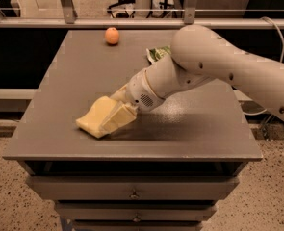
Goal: Move sponge near green jalapeno chip bag
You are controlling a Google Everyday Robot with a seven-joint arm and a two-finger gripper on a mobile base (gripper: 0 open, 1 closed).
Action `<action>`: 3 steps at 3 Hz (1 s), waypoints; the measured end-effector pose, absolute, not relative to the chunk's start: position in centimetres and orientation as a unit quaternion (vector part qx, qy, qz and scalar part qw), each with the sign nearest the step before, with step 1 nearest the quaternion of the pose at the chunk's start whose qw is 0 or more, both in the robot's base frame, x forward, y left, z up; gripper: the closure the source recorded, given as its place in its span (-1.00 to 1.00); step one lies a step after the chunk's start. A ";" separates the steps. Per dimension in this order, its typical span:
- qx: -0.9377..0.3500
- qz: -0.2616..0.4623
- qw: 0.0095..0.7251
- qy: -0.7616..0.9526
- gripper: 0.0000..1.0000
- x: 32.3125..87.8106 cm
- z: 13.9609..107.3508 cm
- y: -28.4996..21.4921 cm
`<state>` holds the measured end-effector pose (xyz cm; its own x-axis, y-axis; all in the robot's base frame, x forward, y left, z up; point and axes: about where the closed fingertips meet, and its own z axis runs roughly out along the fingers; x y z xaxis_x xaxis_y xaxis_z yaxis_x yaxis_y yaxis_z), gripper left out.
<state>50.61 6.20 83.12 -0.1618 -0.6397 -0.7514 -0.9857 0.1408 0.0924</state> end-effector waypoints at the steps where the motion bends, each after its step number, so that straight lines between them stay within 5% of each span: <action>1: -0.568 0.294 0.291 0.712 0.57 51.3 83.7 4.1; 2: -0.551 0.255 0.306 0.734 0.98 52.9 85.8 -1.1; 3: -0.508 0.198 0.323 0.774 1.00 55.3 88.1 -10.4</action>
Offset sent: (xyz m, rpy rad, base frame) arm 0.0462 -0.1479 0.0542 -0.0989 -0.1030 -0.2356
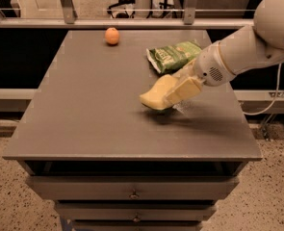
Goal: Move sponge near green jalapeno chip bag
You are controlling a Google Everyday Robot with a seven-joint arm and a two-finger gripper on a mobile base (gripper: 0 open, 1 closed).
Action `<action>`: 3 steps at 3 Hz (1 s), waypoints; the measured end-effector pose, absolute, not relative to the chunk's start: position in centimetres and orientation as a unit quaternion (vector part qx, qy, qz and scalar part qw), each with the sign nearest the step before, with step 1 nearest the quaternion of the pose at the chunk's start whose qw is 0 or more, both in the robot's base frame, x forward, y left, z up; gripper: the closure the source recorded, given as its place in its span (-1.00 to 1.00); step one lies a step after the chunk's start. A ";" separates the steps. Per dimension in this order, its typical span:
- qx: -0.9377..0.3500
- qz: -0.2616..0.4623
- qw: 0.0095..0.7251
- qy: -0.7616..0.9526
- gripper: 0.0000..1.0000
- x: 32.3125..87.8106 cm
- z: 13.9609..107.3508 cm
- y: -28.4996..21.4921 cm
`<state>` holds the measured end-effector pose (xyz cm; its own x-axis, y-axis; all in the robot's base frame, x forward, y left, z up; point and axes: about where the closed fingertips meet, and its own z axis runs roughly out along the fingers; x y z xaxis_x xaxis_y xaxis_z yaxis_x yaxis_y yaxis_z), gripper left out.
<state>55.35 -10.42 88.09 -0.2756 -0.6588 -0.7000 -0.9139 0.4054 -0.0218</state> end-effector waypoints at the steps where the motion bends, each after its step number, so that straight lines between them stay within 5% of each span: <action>1: -0.509 0.198 0.322 0.773 1.00 55.3 88.1 -10.3; 3: -0.440 0.150 0.385 0.797 1.00 64.8 87.6 -15.1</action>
Offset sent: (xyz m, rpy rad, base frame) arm 0.0642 -0.0285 -0.0150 0.0487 -0.0979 -0.1356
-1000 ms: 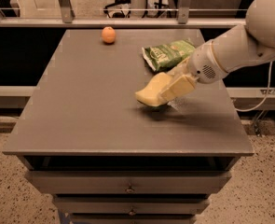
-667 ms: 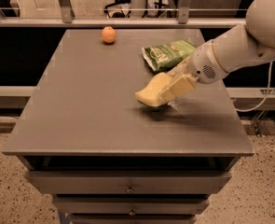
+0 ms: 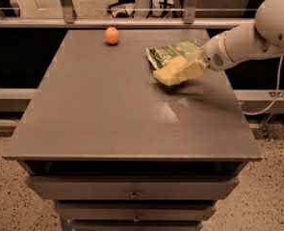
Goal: Move sponge near green jalapeno chip bag
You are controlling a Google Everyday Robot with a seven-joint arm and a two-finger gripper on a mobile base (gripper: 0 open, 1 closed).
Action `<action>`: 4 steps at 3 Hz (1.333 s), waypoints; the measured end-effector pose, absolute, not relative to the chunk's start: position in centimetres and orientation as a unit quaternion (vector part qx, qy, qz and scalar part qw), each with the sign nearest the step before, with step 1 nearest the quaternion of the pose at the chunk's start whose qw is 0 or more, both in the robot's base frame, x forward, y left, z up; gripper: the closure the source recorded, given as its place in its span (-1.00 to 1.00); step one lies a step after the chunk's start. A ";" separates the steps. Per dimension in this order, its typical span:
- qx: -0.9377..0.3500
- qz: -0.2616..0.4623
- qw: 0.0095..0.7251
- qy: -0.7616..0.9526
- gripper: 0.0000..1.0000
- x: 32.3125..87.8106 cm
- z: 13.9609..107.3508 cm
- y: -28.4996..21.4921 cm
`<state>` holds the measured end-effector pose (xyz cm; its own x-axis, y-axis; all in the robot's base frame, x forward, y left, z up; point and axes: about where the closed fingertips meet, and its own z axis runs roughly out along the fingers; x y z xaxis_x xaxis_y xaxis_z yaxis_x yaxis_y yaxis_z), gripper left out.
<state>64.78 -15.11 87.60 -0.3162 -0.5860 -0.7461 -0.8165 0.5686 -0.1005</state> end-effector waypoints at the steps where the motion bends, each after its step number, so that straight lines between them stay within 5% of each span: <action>1: -0.419 0.132 0.399 0.805 1.00 67.5 87.9 -16.9; 2: -0.401 0.109 0.395 0.820 0.62 68.7 87.8 -18.7; 4: -0.383 0.089 0.383 0.836 -0.62 69.2 87.1 -21.0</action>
Offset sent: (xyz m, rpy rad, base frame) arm 0.0533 -0.0653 0.0033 -0.0730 -0.0215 -0.1963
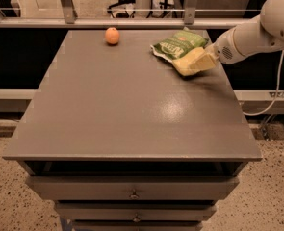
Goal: Move sponge near green jalapeno chip bag
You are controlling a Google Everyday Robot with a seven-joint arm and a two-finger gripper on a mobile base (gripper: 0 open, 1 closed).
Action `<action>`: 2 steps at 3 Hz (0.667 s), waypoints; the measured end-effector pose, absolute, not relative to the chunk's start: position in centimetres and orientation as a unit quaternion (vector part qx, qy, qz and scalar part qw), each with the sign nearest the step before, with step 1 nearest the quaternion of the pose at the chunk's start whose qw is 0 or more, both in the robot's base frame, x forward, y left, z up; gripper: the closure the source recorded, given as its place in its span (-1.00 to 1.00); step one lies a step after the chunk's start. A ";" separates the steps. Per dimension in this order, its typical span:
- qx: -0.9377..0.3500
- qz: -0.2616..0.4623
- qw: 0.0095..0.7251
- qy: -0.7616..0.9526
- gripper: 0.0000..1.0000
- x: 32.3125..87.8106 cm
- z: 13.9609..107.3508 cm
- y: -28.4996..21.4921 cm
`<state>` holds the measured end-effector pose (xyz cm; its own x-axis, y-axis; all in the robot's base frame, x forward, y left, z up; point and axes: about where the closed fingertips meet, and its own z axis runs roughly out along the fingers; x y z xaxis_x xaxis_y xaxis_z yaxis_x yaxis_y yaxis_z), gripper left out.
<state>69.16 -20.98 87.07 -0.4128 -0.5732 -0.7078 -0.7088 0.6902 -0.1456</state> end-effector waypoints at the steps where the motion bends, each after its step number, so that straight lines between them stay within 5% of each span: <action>1: -0.384 0.093 0.380 0.836 -1.00 69.3 86.7 -20.8; 2: -0.387 0.099 0.380 0.834 -1.00 68.9 87.0 -20.5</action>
Offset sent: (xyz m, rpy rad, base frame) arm -0.0091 0.0034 0.0082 0.0228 0.0088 0.0220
